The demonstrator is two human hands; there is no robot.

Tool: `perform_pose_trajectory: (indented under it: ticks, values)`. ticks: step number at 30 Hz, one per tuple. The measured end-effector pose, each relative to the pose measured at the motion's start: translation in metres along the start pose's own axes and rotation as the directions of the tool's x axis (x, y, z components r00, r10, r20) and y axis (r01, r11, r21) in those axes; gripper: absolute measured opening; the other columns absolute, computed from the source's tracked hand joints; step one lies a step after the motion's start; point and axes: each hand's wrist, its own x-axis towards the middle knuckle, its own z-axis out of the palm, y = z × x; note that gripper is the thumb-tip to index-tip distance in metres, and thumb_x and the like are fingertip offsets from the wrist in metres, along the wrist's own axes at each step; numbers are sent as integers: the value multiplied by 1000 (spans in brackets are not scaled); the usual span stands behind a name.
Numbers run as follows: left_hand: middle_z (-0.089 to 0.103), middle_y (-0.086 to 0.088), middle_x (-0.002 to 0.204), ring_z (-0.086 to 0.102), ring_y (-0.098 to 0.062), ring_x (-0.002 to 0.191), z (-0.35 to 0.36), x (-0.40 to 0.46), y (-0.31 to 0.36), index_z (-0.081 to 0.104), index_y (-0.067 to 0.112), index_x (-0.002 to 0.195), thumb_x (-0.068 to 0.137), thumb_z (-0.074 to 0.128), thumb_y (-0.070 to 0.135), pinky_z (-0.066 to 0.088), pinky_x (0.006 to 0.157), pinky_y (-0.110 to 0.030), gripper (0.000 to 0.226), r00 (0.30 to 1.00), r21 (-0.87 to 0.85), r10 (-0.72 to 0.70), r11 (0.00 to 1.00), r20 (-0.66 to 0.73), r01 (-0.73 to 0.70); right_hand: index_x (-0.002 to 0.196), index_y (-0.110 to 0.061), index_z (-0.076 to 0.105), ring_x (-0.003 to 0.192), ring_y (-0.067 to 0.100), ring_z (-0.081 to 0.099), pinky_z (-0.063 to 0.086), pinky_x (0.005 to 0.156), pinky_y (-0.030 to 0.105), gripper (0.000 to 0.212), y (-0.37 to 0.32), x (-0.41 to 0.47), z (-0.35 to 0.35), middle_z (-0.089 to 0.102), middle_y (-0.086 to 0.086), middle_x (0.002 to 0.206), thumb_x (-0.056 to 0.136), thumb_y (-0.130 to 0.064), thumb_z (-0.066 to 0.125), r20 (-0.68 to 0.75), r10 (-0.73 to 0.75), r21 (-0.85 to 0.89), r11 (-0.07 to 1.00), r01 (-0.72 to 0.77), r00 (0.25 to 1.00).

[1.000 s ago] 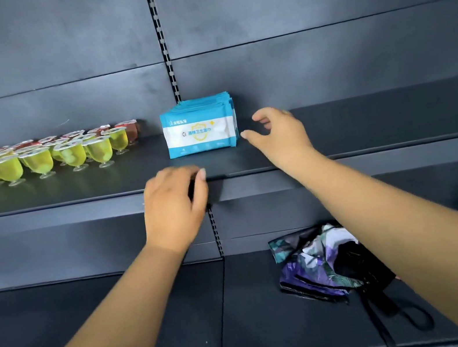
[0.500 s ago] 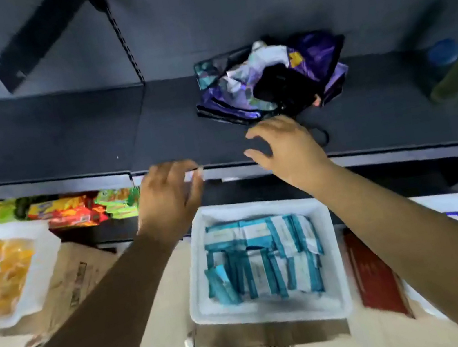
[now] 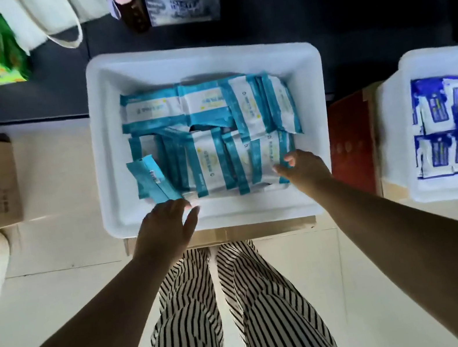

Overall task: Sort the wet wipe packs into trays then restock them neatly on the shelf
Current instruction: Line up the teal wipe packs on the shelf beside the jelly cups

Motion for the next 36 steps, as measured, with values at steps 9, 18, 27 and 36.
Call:
perform_pose_trajectory:
  ticks: [9,18,27,36]
  values:
    - [64,-24,100,63,-39,91,44,20,-15,63,-1,95,89,29,44,51,72,-48,57,984,-8,-178,984,-8,178,115,-9,55,93,21,58,48,80,32,49,29,43,65,62,3,104,77,-37,71,46,221,423,879,-219,974]
    - [49,-21,131,50,-33,118,27,54,28,49,1,123,94,41,31,43,95,-43,42,986,-232,-165,958,23,166,103,-12,58,69,10,55,53,68,22,18,25,8,37,59,-1,82,86,-11,64,63,320,838,497,-224,945]
    - [47,-21,134,41,-34,125,20,129,55,44,2,132,86,62,32,29,105,-40,58,1000,-95,18,995,8,-17,77,-23,58,70,0,60,47,53,10,17,32,-20,24,63,-11,78,89,-11,58,-157,487,968,246,37,859]
    - [36,-24,138,30,-37,128,36,159,72,37,-2,133,78,63,51,26,101,-44,81,993,304,-55,953,109,19,77,-20,60,81,17,66,55,75,33,17,59,-27,29,66,-3,78,93,-17,54,-184,575,981,152,117,797]
